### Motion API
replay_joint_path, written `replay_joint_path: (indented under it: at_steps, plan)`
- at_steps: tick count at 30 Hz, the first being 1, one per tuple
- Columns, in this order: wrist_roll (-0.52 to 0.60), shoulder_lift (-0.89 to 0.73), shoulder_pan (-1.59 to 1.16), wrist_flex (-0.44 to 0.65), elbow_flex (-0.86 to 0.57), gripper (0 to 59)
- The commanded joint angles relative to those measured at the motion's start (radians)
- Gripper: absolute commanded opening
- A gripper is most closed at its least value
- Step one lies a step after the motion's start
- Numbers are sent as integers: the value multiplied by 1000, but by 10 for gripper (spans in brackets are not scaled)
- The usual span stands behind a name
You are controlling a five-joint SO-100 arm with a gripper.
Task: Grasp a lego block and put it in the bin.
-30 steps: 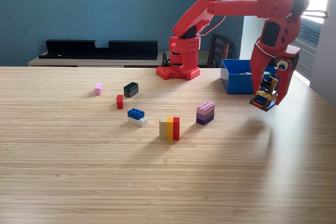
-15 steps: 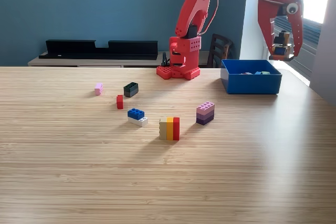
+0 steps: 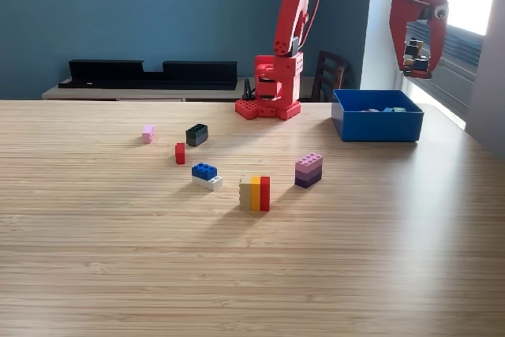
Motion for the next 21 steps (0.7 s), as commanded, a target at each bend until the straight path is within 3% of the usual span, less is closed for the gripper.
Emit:
replay_joint_path:
  at_steps: [1,2,3,7,9,13,21]
  plan:
    - [3,123,-25,40,-18,1]
    - [0,123,-23,41,-20,2]
    - [-5,123,-23,43,-20,40]
    - [-34,123,-25,44,-12,259]
    - [-43,123,-25,44,-11,322]
    - [-52,123,-21,44,-25,343]
    - [-54,124,17,46,-123,316]
